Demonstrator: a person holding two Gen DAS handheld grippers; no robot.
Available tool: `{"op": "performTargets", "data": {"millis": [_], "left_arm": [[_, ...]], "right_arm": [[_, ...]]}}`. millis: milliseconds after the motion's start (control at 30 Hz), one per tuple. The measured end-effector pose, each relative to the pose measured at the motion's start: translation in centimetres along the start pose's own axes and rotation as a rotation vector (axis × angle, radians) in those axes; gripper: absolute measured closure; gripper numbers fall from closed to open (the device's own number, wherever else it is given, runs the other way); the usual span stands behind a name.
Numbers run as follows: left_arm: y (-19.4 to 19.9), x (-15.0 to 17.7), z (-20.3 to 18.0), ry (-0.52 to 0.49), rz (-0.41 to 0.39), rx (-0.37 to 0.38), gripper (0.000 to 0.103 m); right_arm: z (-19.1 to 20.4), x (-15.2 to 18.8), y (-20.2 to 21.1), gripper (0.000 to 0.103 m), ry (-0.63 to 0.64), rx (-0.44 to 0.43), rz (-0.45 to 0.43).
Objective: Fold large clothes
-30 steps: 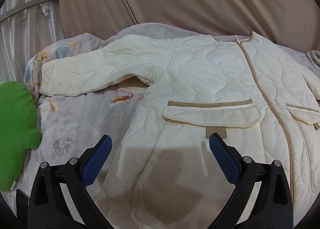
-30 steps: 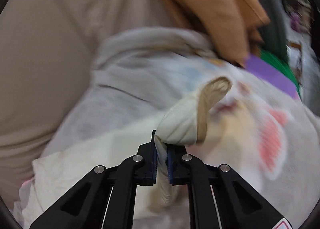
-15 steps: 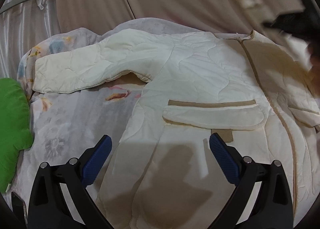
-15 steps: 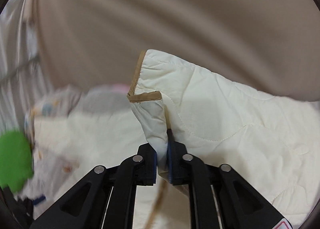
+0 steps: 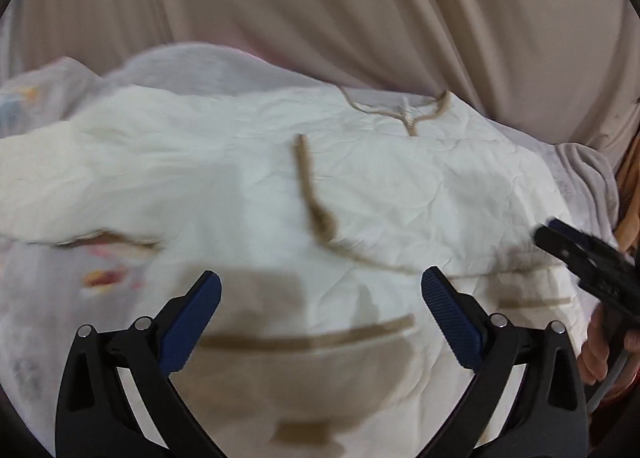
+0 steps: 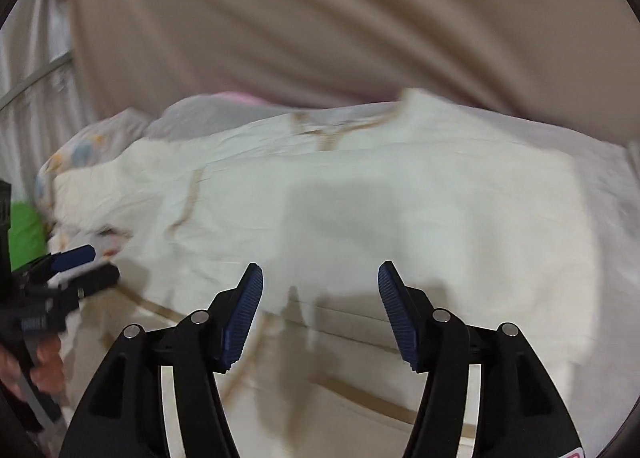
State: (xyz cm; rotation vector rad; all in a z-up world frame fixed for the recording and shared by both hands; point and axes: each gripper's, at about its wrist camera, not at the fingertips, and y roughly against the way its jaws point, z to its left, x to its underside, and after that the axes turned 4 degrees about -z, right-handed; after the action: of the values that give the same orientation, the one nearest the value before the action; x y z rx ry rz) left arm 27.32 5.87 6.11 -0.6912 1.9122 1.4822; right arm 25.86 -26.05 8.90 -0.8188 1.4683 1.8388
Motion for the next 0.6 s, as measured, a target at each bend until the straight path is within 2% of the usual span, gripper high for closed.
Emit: {"op": "performTargets", "data": {"millis": [100, 167, 200, 233, 267, 333, 367, 400, 467, 600], "left_arm": [[-5.5, -1.4, -0.1, 0.1, 0.136, 0.097, 0.005], [-7.5, -1.5, 0.2, 0.159, 0.167, 0.115, 0.013], [-7.9, -1.7, 0.2, 0.169, 0.161, 0.101, 0.023], [-8.1, -1.9, 0.0, 0.162, 0.145, 0.095, 0.039], [-8.2, -2.2, -0.3, 0.147, 0.133, 0.102, 0.048], [-8.1, -2.8, -0.8, 0.132, 0.116, 0.102, 0.083], [-7.9, -3.2, -0.7, 0.133, 0.104, 0.106, 0.089], [-7.5, -3.8, -0.6, 0.135, 0.087, 0.116, 0.094], [-6.5, -5.0, -0.1, 0.137, 0.043, 0.115, 0.095], [-4.0, -7.0, 1.2, 0.101, -0.065, 0.066, 0.095]], "right_arm": [[-5.0, 1.5, 1.2, 0.043, -0.131, 0.057, 0.005], [-7.3, 2.4, 1.7, 0.043, -0.192, 0.079, 0.016], [-7.6, 2.7, 1.9, 0.043, -0.194, 0.092, 0.018], [-7.9, 3.0, 2.1, 0.043, -0.185, 0.108, 0.018], [-7.5, 3.0, 2.2, 0.043, -0.169, 0.126, 0.016], [-6.8, 3.2, 2.4, 0.043, -0.129, 0.15, 0.011], [-6.4, 3.2, 2.3, 0.043, -0.11, 0.156, 0.009], [-6.0, 3.4, 2.2, 0.043, -0.096, 0.16, 0.008], [-5.8, 3.5, 2.1, 0.043, -0.074, 0.153, 0.009], [-4.5, 3.7, 1.6, 0.043, -0.023, 0.142, 0.012]]}}
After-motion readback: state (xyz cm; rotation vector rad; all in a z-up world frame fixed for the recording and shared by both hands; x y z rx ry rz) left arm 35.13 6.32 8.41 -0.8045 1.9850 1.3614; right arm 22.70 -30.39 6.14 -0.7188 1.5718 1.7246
